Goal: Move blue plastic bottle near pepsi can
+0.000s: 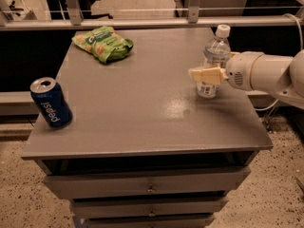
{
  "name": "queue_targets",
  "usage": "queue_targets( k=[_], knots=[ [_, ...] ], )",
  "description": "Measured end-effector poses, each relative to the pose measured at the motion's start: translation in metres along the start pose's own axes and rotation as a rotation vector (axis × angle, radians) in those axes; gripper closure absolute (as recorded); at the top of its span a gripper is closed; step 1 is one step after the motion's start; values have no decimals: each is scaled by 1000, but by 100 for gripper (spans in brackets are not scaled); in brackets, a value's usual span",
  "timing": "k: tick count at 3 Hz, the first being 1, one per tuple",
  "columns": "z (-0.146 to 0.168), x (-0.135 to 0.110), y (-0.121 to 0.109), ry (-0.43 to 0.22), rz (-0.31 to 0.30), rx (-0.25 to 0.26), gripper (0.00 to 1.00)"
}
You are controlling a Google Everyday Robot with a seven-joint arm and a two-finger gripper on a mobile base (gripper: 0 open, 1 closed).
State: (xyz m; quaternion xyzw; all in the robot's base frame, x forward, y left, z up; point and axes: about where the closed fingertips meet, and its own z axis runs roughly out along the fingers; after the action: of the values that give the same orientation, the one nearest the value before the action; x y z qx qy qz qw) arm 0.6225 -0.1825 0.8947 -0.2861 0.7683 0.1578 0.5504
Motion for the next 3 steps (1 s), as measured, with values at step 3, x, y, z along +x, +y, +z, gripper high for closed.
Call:
queue_targets(
  k=[3],
  knots=[
    [-6, -8, -12, -17, 11, 32, 100]
  ],
)
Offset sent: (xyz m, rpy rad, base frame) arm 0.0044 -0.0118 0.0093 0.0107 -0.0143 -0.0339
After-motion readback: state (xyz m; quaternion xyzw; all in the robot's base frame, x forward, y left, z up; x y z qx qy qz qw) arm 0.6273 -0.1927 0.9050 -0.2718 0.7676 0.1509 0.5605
